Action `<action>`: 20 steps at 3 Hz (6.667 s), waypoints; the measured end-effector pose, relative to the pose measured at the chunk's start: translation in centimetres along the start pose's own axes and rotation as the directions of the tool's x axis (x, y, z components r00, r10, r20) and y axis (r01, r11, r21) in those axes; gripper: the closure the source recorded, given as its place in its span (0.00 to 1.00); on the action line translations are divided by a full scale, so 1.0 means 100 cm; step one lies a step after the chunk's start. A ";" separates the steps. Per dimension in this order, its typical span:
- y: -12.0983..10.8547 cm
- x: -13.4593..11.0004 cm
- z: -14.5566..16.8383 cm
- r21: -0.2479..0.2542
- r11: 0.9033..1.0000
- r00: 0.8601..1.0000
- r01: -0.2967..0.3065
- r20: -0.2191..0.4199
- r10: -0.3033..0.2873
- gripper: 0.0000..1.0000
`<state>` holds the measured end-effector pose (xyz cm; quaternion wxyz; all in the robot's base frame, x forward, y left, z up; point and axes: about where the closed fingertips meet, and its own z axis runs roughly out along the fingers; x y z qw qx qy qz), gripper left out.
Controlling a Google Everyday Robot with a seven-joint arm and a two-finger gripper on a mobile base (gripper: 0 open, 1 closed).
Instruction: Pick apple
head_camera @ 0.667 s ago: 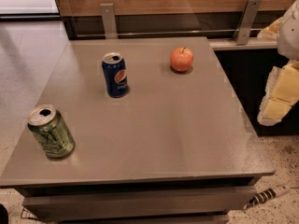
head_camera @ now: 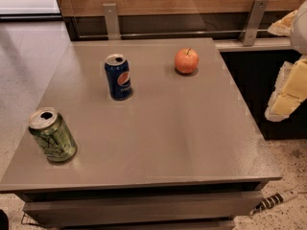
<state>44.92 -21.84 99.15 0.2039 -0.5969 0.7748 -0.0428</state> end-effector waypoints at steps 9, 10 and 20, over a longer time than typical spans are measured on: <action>-0.177 -0.093 0.176 -0.109 0.965 0.647 -0.237 0.724 0.240 0.00; -0.179 -0.092 0.206 -0.143 0.950 0.630 -0.277 0.720 0.292 0.00; -0.165 -0.166 0.178 -0.154 0.961 0.558 -0.229 0.788 0.259 1.00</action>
Offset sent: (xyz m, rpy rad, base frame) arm 0.1174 0.0017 0.0564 0.6189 -0.4867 0.1196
